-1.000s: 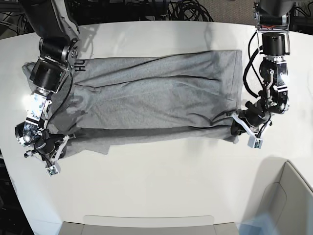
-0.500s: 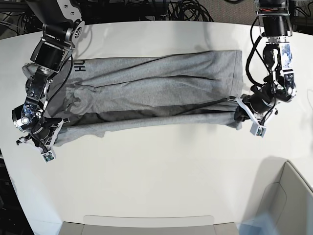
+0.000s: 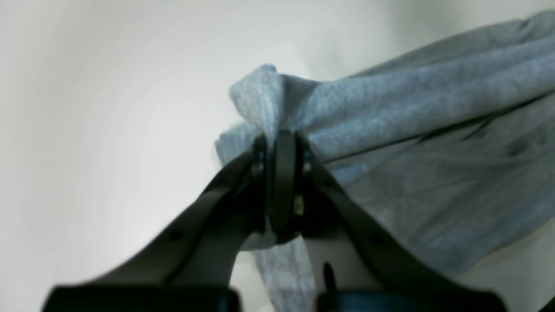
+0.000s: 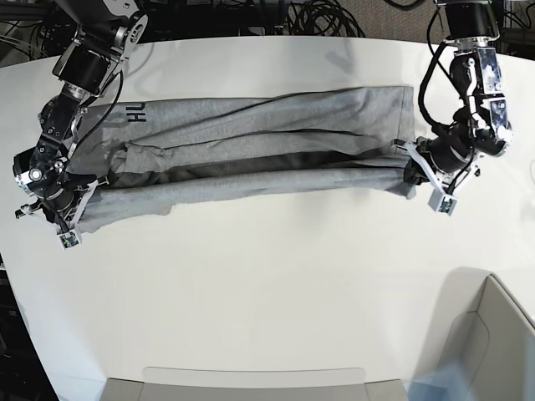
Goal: Fold the T-shirt properly
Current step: 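Lift the hem with both grippers and fold it toward the collar, then lower the folded hem onto the shirt with both grippers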
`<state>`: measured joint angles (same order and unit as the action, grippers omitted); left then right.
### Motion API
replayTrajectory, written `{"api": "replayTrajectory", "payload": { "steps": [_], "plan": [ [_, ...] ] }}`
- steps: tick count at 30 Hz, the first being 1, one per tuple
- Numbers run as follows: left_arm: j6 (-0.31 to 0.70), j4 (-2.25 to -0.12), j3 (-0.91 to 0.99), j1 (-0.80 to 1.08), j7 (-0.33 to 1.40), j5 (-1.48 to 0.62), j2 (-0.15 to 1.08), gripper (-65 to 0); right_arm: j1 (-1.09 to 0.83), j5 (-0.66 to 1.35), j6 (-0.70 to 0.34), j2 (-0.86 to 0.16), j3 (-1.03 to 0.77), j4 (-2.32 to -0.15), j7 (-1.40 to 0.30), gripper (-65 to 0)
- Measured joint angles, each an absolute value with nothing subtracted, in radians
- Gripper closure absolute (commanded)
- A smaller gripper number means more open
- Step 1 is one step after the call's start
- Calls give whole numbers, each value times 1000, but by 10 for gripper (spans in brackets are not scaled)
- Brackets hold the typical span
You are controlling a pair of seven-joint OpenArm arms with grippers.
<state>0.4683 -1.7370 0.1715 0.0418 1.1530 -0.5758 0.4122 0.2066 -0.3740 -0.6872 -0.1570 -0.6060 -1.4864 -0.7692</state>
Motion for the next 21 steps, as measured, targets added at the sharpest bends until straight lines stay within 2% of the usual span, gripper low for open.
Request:
{"api": "replayTrajectory", "payload": {
  "steps": [8, 18, 21],
  "plan": [
    [468, -1736, 173, 119, 1174, -576, 394, 0, 80, -370, -688, -155, -606, -1590, -768, 0],
    [468, -1737, 173, 160, 1173, -575, 394, 0, -19, -373, -687, -148, -610, -1603, -767, 0],
    [469, -1737, 173, 161, 1174, -576, 394, 0, -20, -366, -688, -133, -658, -1599, -762, 0]
  ]
}}
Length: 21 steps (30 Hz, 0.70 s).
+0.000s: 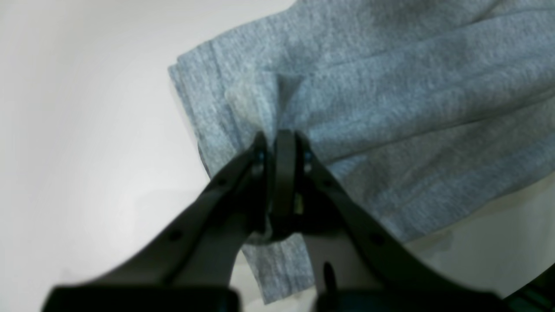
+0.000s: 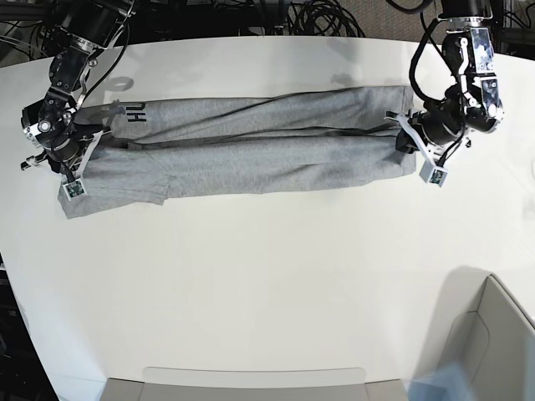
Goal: Fold the T-shirt properly
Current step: 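Lower the folded hem onto the shirt with both grippers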
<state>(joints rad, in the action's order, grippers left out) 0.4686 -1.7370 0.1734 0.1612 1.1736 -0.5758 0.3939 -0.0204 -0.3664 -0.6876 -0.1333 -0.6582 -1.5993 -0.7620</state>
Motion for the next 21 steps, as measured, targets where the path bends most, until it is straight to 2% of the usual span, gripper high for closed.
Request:
{"api": "replayTrajectory", "payload": {
  "steps": [13, 17, 21],
  "plan": [
    [468, -1737, 173, 197, 1178, -575, 394, 0, -44, -373, -688, -118, -669, -1597, -761, 0],
    [439, -1737, 200, 225, 1189, -584, 390, -97, -43, -373, -688, -118, -669, -1597, -763, 0],
    [434, -1737, 217, 226, 1196, -583, 384, -144, -47, -373, -688, -118, -669, -1597, -763, 0]
  ]
}}
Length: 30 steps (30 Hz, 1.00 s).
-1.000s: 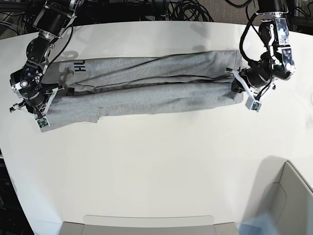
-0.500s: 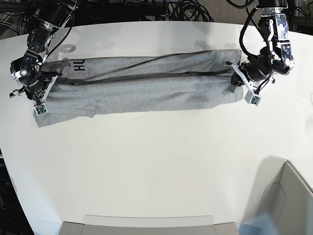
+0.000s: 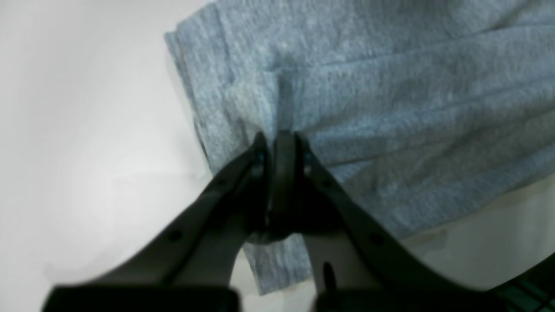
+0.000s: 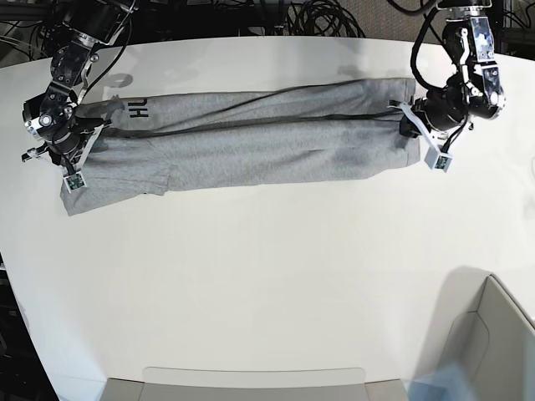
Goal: Fold the T-shirt properly
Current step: 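Lower the folded hem onto the shirt with both grippers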
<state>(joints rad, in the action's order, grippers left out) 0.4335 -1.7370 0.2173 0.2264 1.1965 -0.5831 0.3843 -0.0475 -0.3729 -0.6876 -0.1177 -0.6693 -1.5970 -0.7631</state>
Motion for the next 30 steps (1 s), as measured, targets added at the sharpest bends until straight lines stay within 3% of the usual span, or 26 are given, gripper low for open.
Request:
{"api": "replayTrajectory", "payload": {
  "steps": [20, 30],
  "plan": [
    [427, -1737, 239, 234, 1208, -573, 379, -163, -59, -373, -688, -118, -665, -1597, -763, 0],
    [427, -1737, 295, 162, 1405, -568, 336, -234, -69, -372, -688, -119, -664, -1597, -760, 0]
  ]
}}
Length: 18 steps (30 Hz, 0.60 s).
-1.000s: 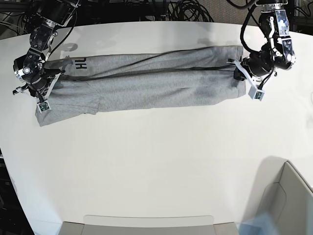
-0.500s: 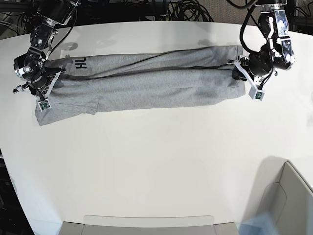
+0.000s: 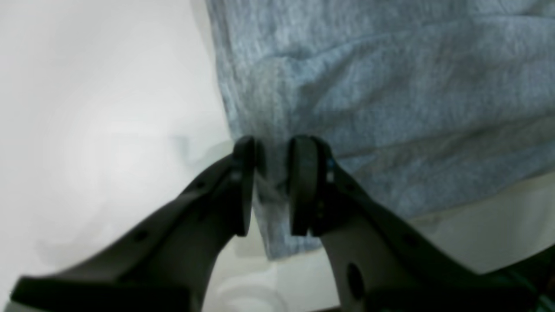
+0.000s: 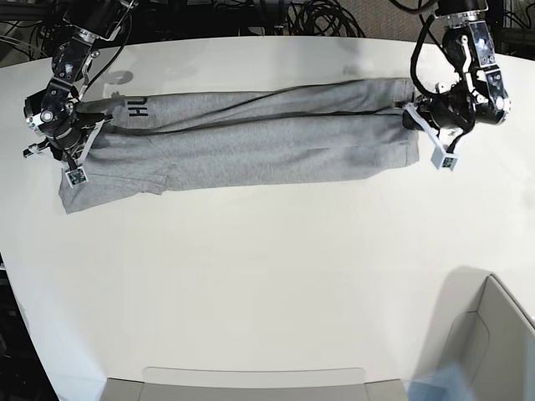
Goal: Fold the T-shirt properly
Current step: 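Lower the folded hem onto the shirt with both grippers, then regrip the strip ends with both grippers and pull them taut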
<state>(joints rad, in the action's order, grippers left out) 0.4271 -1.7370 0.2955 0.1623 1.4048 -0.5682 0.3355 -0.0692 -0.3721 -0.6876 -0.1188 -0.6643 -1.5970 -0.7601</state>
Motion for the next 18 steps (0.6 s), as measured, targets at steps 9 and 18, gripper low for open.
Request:
{"api": "replayTrajectory", "payload": {
  "steps": [9, 18],
  "plan": [
    [427, -1897, 308, 142, 1402, -570, 333, -325, -70, -372, -687, -118, -664, -1597, -760, 0],
    [427, -1910, 386, 144, 1405, -569, 307, -351, -69, -372, -688, -118, -664, -1597, -760, 0]
  ]
}}
